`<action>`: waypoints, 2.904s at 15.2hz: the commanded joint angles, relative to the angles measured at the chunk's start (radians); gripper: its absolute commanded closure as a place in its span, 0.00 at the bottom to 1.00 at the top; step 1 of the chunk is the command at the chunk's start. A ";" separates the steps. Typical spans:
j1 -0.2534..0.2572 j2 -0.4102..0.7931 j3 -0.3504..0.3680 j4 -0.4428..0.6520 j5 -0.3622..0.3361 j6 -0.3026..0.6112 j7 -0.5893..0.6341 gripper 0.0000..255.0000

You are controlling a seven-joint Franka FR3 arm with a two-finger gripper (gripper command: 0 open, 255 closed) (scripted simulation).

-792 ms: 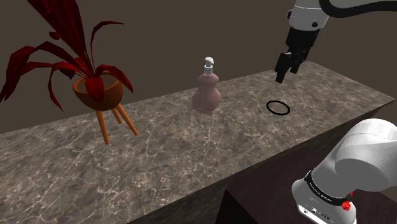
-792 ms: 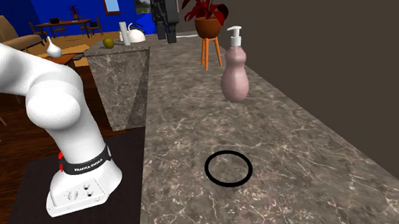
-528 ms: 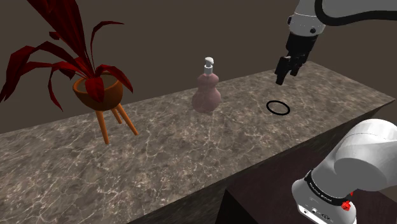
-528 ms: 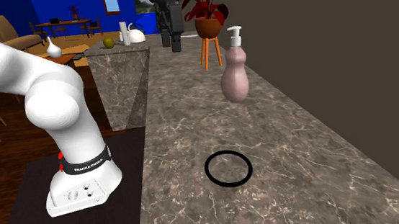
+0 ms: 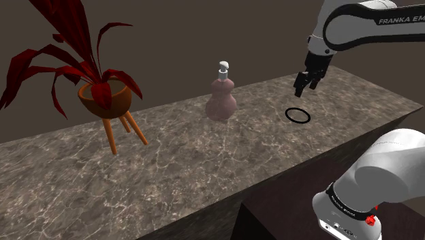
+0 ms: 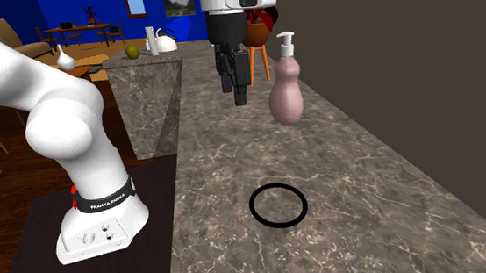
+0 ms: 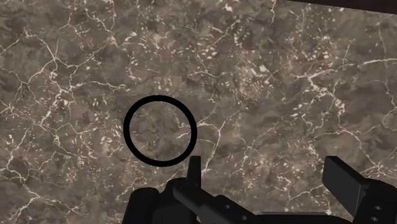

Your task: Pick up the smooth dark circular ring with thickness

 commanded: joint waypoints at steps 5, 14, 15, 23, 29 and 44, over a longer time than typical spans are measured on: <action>-0.054 0.112 -0.117 -0.047 -0.055 0.178 -0.057 0.00; -0.084 0.392 -0.306 -0.024 -0.050 0.457 -0.174 0.00; -0.083 0.430 -0.327 -0.015 -0.037 0.487 -0.193 0.00; -0.066 0.604 -0.402 -0.001 0.062 0.638 -0.292 0.00; -0.059 0.653 -0.409 -0.013 0.101 0.693 -0.320 1.00; -0.072 0.571 -0.395 0.010 0.041 0.599 -0.276 1.00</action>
